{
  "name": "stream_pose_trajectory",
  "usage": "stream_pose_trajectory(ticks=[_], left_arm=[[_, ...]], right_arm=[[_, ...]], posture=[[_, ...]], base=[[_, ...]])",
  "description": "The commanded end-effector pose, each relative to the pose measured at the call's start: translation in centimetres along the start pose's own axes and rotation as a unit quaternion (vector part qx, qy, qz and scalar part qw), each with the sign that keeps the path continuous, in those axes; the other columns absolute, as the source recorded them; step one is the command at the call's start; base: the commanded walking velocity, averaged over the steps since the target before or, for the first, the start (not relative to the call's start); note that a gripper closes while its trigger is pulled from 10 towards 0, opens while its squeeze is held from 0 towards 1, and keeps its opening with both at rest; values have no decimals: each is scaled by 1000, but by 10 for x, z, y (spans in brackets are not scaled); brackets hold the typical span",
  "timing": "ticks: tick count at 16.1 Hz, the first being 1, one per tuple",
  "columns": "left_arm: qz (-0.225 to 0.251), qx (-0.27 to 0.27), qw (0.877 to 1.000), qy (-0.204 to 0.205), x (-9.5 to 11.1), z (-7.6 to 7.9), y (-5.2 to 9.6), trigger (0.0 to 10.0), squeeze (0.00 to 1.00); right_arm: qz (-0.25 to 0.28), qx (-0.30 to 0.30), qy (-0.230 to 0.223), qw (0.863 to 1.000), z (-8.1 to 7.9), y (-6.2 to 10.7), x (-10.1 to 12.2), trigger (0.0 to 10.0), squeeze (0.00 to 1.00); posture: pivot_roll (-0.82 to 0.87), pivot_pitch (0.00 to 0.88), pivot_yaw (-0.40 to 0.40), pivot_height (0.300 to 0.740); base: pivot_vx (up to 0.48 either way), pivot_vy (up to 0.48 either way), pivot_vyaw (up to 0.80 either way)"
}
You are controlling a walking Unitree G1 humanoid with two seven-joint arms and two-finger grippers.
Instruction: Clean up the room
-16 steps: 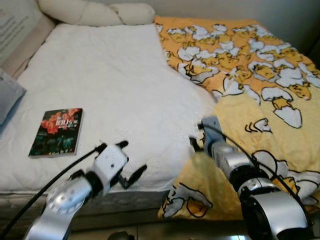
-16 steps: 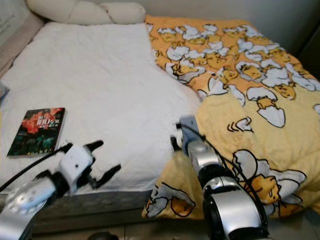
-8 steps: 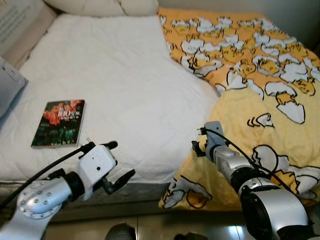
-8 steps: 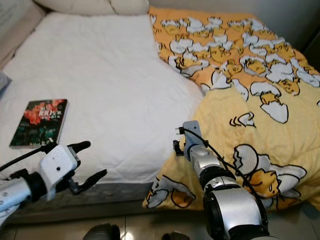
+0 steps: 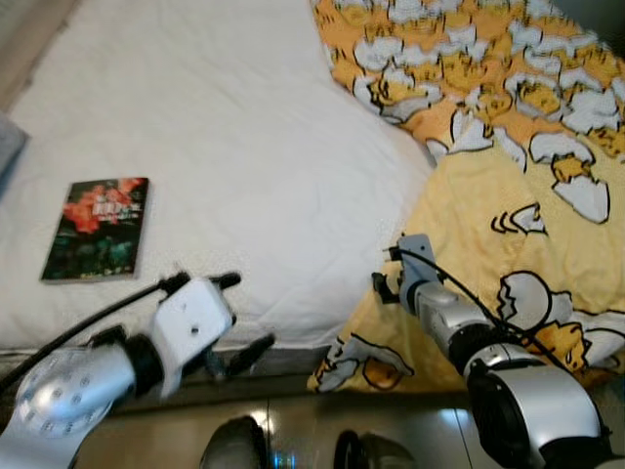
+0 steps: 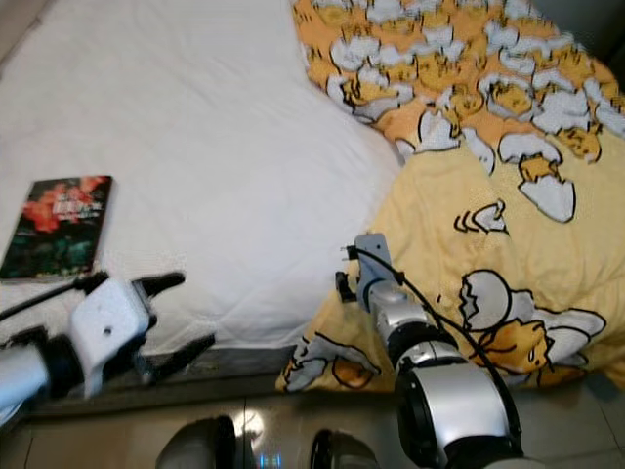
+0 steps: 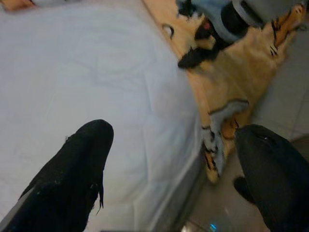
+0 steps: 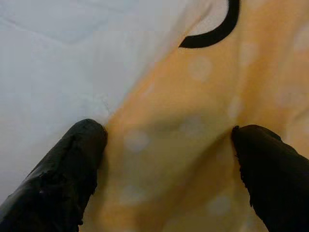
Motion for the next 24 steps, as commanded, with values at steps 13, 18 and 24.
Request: stream_pose_trajectory(ticks=[13,18,24], left_arm=[[-12,-8,1000,15,9,11,14,10000,0],[-8,-16,1000,20,11,12,11,10000,0],[-8,-17,1000,23,7,9,6,10000,0]], right_arm=[[-8,2,10,1000,3,0,-3,0,0],[-9,1,5,1000,7,1,-6,0,0],[-2,3,1,1000,11,1,0,0,0]], posture=[[289,242,-76,740],[282,224,-72,740],[252,199,-73,740]], base=[[0,0,0],[0,0,0],[0,0,0]])
Point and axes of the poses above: a point about 5 cm out from each wrist's last joint towards the gripper, its own y axis pointing back from the gripper into the wrist, its own x axis along the axis of the wrist's last joint, z = x × y, the point moved 6 cm from there along -y, pointing out of the wrist towards the gripper, and after that the axes turned 6 degrees about -y, right-handed, at the moved point
